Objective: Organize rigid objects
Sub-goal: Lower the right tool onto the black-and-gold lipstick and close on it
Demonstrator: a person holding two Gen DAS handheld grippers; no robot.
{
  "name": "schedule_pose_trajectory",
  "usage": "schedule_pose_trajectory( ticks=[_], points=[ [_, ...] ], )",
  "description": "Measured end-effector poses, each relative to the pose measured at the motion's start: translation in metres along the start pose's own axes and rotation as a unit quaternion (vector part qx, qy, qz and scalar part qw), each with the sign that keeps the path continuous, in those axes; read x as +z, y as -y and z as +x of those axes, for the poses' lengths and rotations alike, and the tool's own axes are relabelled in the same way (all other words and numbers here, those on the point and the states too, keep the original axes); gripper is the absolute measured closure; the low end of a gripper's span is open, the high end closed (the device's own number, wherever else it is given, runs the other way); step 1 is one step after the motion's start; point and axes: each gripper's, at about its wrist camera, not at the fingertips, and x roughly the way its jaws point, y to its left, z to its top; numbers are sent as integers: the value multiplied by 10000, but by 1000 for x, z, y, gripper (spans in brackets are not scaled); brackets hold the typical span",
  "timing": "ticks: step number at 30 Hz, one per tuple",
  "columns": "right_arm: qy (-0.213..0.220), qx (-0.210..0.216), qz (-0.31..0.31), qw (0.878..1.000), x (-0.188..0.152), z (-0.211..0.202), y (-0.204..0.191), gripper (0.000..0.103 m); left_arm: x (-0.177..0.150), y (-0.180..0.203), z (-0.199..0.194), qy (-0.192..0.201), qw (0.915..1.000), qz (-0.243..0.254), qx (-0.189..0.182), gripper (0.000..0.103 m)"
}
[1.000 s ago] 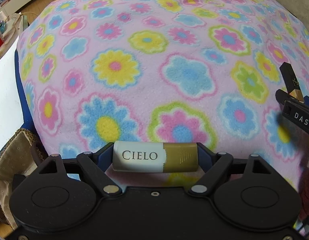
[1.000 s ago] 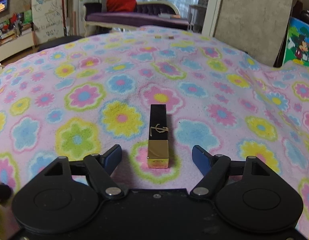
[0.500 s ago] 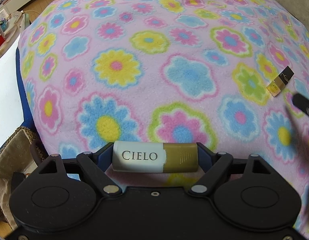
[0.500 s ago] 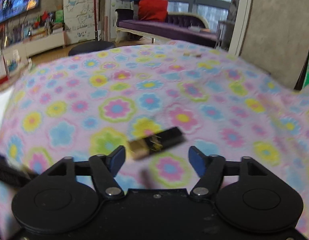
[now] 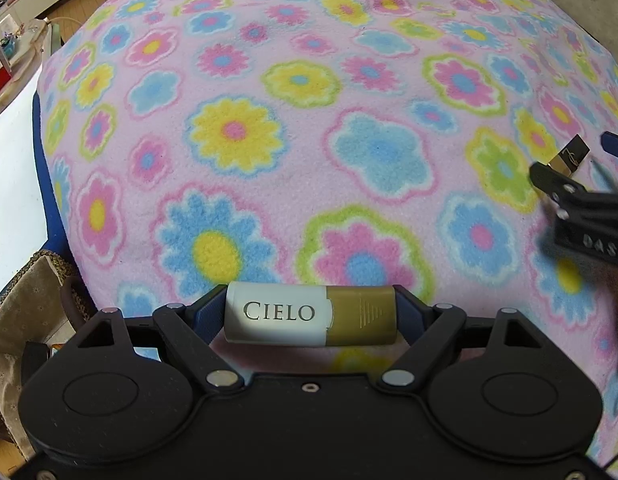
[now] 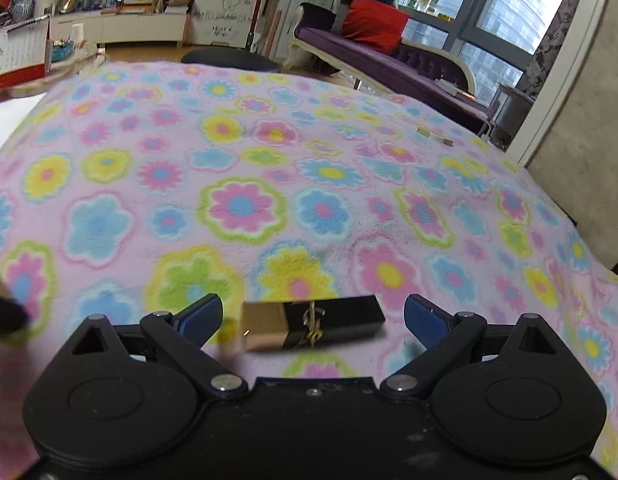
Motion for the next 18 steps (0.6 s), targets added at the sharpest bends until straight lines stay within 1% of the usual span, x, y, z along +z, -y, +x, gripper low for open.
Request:
schedule_pose_trajectory(
  ticks=[2, 4, 5, 6, 8, 11, 13, 18],
  points=[
    [-134, 89, 8, 9999, 0, 10, 3, 6, 0, 0, 0, -6, 10000, -3, -5, 23],
    [-233, 261, 100, 9993, -3, 13, 5, 12, 1, 0, 1, -7, 10000, 3, 2, 23],
    [-230, 413, 289, 9985, -4, 10, 7, 19, 1, 0, 1, -7, 10000, 6, 7, 23],
    [-219, 476, 488, 9974, -5, 6, 9, 20, 1, 1, 1, -5, 10000, 2, 8, 23],
    [-222, 441, 759, 9959, -10, 1, 6, 20, 1, 1, 1, 5, 10000, 9, 1, 23],
    [-278, 184, 911, 9953, -16, -11, -6, 20, -2, 1, -1, 60, 10000, 48, 14, 23],
    [-399, 82, 1041, 9937, -18, -19, -12, 20, -4, 2, -3, 80, 9999, 79, 37, 23],
    [-700, 247, 1611, 9841, -22, -46, -17, 19, -10, -2, -10, 22, 10000, 49, 30, 23]
  ],
)
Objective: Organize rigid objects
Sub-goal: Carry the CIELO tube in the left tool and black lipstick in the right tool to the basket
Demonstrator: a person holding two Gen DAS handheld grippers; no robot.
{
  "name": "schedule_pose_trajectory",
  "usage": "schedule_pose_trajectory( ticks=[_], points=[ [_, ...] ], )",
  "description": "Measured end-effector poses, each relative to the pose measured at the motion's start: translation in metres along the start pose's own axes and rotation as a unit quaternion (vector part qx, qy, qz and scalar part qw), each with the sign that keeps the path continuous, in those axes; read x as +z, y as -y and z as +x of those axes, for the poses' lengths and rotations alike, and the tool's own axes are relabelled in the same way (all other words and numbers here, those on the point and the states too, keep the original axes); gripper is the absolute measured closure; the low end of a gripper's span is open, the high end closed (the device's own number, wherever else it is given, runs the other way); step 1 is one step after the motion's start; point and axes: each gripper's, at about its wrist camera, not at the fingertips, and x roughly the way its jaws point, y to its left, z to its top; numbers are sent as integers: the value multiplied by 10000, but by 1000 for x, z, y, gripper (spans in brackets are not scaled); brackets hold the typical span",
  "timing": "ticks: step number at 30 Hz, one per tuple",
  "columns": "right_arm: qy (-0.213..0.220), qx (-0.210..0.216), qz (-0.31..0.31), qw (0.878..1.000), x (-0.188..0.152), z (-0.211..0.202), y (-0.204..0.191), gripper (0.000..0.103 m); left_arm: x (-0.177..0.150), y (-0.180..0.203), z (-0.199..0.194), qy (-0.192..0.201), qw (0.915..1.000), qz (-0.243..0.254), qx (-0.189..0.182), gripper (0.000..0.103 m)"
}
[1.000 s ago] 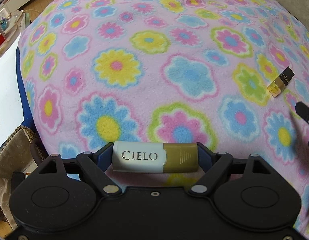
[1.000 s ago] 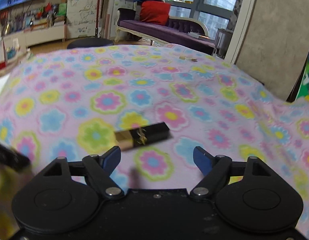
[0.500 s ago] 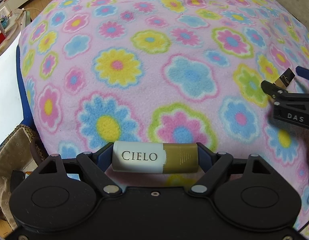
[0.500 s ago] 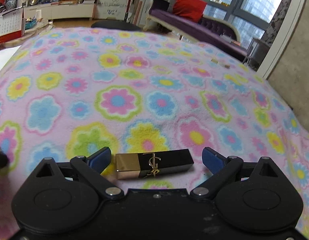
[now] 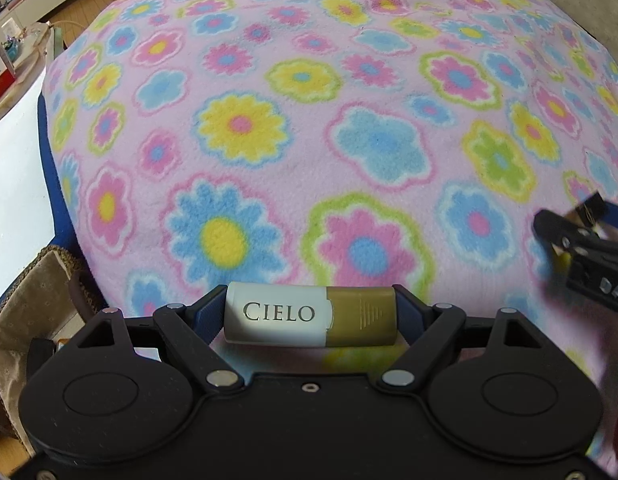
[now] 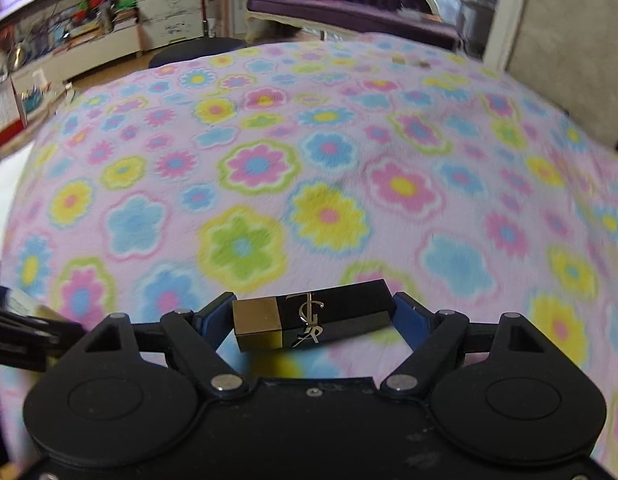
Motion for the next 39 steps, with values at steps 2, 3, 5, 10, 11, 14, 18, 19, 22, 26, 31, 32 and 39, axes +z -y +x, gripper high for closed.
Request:
schedule_pose_trajectory(
  ticks=[2, 3, 5, 10, 11, 14, 18, 19, 22, 26, 31, 32, 39],
  points=[
    [-187, 24, 160, 9997, -3, -6, -4, 19, -1, -4, -1, -47, 10000, -38, 33, 23],
    [-268, 83, 249, 9993, -4, -8, -6, 19, -2, -7, -2, -73, 9999, -70, 64, 23],
    [-379, 198, 397, 9983, -8, -12, -11, 19, -3, -13, -6, -105, 9998, -134, 116, 24],
    [-588, 277, 363, 9972, -7, -19, -35, 19, -2, -34, -27, 0, 9993, -308, 212, 23],
    [-644, 310, 349, 9968, -7, -19, -40, 19, -1, -40, -33, 31, 9991, -365, 194, 24],
    [-719, 406, 298, 9961, -4, -21, -55, 19, -3, -60, -53, 105, 9983, -562, 145, 24],
    [-736, 550, 159, 9956, -2, -28, -84, 19, -9, -93, -78, 261, 9964, -714, 366, 23],
    [-746, 616, 115, 9952, -1, -30, -92, 19, -10, -102, -83, 291, 9957, -758, 449, 23],
    [-762, 783, -57, 9940, 1, -35, -120, 19, -17, -132, -98, 332, 9929, -892, 708, 23],
    [-716, 1016, -360, 9916, 5, -45, -165, 19, -30, -173, -117, 389, 9879, -1082, 1045, 23],
    [-571, 1369, -755, 9860, 10, -63, -222, 19, -52, -218, -127, 405, 9815, -1409, 1230, 23],
    [-540, 1450, -826, 9845, 11, -66, -232, 19, -55, -227, -125, 398, 9800, -1507, 1241, 23],
    [-368, 1822, -1276, 9742, 9, -85, -299, 19, -80, -275, -104, 220, 9668, -2157, 1350, 24]
  ],
)
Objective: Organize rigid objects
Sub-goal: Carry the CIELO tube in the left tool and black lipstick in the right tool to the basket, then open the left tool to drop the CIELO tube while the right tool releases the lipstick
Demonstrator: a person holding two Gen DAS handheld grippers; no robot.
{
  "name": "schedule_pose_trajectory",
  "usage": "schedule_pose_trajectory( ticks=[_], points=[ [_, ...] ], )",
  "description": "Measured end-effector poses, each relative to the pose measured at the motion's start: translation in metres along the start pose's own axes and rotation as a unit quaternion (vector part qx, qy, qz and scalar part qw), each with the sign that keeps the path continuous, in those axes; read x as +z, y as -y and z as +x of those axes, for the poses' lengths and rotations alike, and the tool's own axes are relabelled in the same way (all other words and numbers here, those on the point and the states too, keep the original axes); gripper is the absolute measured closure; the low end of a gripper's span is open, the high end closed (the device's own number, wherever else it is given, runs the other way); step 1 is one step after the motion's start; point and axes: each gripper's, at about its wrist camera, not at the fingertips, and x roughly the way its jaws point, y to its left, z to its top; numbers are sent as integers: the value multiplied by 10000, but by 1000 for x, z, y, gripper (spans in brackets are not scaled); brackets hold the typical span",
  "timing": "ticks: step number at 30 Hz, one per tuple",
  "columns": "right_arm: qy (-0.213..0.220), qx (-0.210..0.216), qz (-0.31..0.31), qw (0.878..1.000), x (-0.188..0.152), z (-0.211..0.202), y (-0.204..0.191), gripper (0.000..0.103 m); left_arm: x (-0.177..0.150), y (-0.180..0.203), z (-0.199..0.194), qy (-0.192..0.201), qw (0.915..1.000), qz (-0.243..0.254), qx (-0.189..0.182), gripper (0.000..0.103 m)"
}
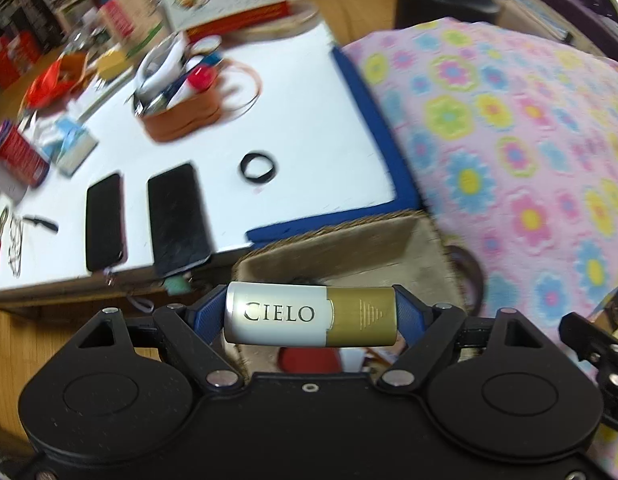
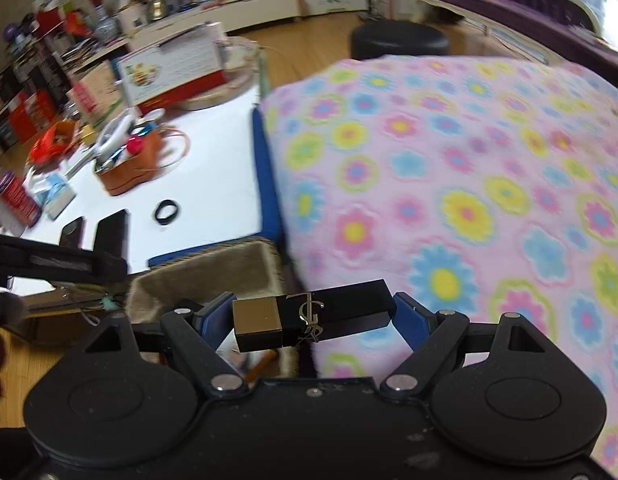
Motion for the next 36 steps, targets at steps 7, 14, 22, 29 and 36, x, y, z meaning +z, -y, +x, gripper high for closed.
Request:
schedule_pose_trajectory(
  ticks=[7, 14, 22, 29, 36],
  points=[
    [-325, 101, -158, 9993, 3, 37, -33, 19, -5, -25, 24, -469, 9981, -376, -163, 24],
    [-601, 116, -24, 9981, 2, 71, -41, 19, -6, -27, 39, -745, 9965, -388, -48, 23],
    [-694, 102, 23, 9975, 10, 94, -48, 19, -6, -30, 47, -961, 9942, -480, 7, 23],
    [-595, 86, 11, 9982, 13, 93, -49, 19, -7, -29, 47, -968, 9943, -436, 131, 23],
    [-594, 36, -23, 9982, 8, 88, -45, 19, -7, -29, 47, -1015, 9938, -426, 138, 23]
  ],
)
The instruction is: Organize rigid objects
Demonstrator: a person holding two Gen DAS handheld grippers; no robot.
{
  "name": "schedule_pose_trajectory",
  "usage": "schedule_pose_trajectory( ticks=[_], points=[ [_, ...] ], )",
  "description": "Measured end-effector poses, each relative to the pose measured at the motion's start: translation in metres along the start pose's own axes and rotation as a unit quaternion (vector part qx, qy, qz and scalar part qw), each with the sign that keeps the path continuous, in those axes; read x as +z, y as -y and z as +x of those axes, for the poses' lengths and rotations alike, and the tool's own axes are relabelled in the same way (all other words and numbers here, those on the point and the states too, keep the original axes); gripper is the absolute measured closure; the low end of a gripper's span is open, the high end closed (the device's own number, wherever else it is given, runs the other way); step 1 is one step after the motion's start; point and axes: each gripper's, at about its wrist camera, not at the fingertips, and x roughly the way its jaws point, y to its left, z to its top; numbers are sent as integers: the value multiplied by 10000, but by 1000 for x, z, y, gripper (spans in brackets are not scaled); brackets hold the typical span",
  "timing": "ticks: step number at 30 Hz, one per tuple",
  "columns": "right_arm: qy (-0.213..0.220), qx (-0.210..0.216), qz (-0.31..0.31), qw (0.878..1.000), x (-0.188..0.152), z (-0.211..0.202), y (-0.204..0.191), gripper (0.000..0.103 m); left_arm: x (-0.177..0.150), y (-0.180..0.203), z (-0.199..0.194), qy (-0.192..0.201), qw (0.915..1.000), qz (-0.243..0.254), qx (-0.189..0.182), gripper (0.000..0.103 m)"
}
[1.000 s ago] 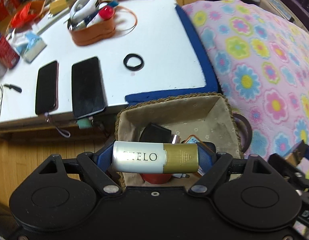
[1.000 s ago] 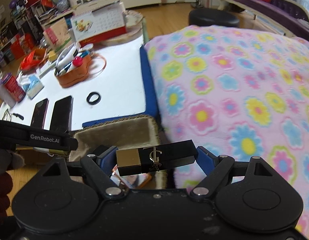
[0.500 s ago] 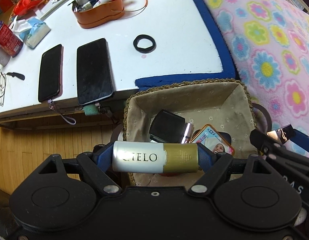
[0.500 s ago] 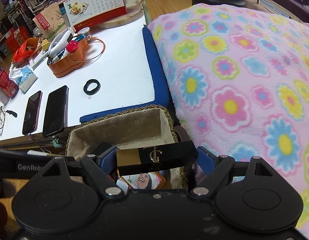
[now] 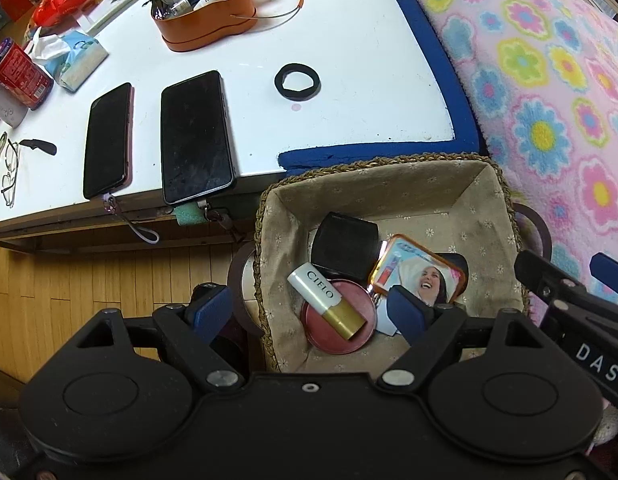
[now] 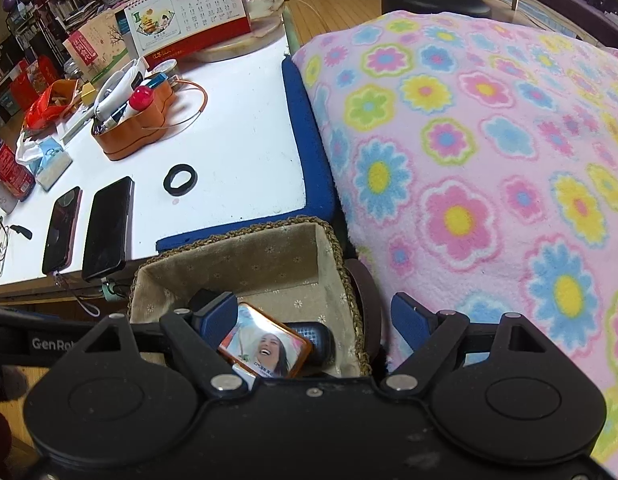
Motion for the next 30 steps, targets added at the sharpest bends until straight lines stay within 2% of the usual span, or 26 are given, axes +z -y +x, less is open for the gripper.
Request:
schedule_pose_trajectory(
  ticks=[6, 11, 17, 25, 30],
  points=[
    [-8, -81, -34, 10000, -6, -5, 1, 15, -2, 0, -3, 3, 9999, 20, 102, 23],
    [-21, -140, 19, 9999, -11, -11, 4, 11, -5, -1, -9, 63, 10000, 40, 39, 23],
    [21, -175, 2, 9998, -16, -22, 5, 10, -10, 2, -25, 340, 9994, 54, -11, 20],
    [155, -254, -19, 9996, -23, -41, 9, 8, -23, 16, -39, 340, 9980, 306, 426, 20],
    [252, -298, -6, 9992, -30, -55, 15, 7, -34, 20, -54, 541, 9975, 224, 393, 20]
  ],
)
